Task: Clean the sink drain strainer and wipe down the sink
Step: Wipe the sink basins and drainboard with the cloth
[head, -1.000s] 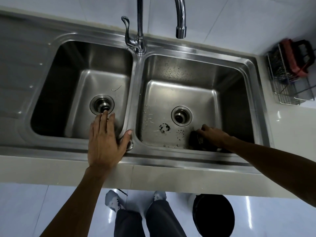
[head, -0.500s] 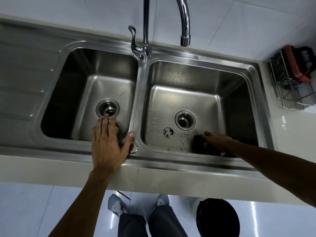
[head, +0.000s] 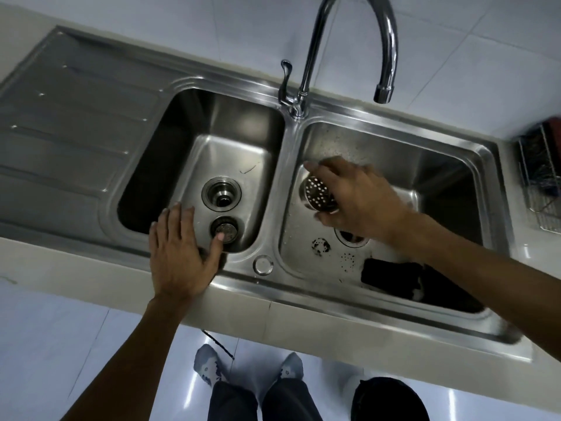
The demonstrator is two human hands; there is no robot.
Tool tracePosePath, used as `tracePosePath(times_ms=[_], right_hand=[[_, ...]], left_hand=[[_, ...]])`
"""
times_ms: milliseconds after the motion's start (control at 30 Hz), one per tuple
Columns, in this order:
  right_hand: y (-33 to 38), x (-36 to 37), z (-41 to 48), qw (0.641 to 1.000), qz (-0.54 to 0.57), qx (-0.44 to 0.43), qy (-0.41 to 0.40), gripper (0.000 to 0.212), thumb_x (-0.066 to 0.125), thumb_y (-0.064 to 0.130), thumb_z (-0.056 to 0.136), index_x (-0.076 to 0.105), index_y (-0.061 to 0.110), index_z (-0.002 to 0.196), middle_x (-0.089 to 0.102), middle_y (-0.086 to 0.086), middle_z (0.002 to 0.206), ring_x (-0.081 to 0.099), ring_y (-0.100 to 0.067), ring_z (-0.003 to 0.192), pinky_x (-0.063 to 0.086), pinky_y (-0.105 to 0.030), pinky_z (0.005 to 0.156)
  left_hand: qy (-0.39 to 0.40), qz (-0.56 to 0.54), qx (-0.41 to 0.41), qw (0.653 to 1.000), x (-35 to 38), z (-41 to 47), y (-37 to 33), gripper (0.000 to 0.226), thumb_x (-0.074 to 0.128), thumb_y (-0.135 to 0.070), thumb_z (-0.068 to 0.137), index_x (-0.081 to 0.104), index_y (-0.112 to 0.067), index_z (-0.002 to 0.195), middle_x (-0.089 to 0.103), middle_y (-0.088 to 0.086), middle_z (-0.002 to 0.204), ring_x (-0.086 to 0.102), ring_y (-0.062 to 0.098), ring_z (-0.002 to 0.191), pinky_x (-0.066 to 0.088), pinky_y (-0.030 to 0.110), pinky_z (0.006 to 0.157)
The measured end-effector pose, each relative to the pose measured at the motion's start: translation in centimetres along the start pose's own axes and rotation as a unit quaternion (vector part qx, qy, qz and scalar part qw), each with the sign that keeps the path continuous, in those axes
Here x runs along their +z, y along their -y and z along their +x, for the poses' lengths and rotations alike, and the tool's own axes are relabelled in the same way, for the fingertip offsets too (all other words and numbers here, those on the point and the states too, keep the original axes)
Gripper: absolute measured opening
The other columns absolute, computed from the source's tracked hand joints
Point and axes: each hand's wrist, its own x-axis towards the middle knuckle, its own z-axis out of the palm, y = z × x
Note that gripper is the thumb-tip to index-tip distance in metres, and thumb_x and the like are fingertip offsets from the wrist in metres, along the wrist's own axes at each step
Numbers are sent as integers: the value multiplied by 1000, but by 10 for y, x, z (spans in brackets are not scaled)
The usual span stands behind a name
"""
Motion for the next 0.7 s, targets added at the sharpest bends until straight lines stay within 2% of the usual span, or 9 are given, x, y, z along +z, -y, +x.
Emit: tracePosePath(times_ms=[133, 267, 400, 567, 700], right_hand=[[59, -16, 66, 998, 20, -65, -11, 93, 77, 46, 79, 27, 22, 153, 45, -12, 143, 55, -32, 122, 43, -53, 107], [99, 8, 129, 993, 32, -111, 10, 89, 79, 38, 77, 32, 20, 150, 45, -13, 140, 56, -33, 119, 51, -45, 93], [127, 50, 185, 987, 16, -150, 54, 80, 77, 31, 77, 38, 18, 145, 47, -13, 133, 57, -34, 113, 44, -37, 75], [155, 93, 223, 973, -3, -195, 123, 84, 84, 32, 71, 41, 16, 142, 48, -15, 132, 59, -34, 110, 50, -38, 76], [165, 122, 235, 969, -3, -198, 147, 83, 82, 34, 76, 39, 17, 146, 43, -16, 135, 59, -35, 111, 51, -39, 78]], left_hand=[[0, 21, -37, 999, -2, -2, -3, 89, 33, -72, 90, 29, -7, 150, 28, 22, 159, 22, 39, 148, 15, 54, 121], [-1, 9, -77, 997, -2, -5, -5, 97, 29, -76, 89, 26, -4, 153, 23, 21, 161, 17, 38, 150, 13, 54, 122], [-7, 10, -79, 997, 0, -3, -2, 98, 30, -77, 89, 25, -5, 154, 24, 19, 162, 19, 36, 151, 11, 53, 122], [-13, 26, -102, 994, 5, -5, 1, 100, 28, -80, 89, 26, -4, 154, 24, 18, 162, 17, 34, 151, 11, 56, 122], [-12, 35, -138, 990, 8, -4, 1, 105, 25, -85, 86, 25, -6, 155, 24, 16, 163, 14, 34, 152, 5, 54, 122]])
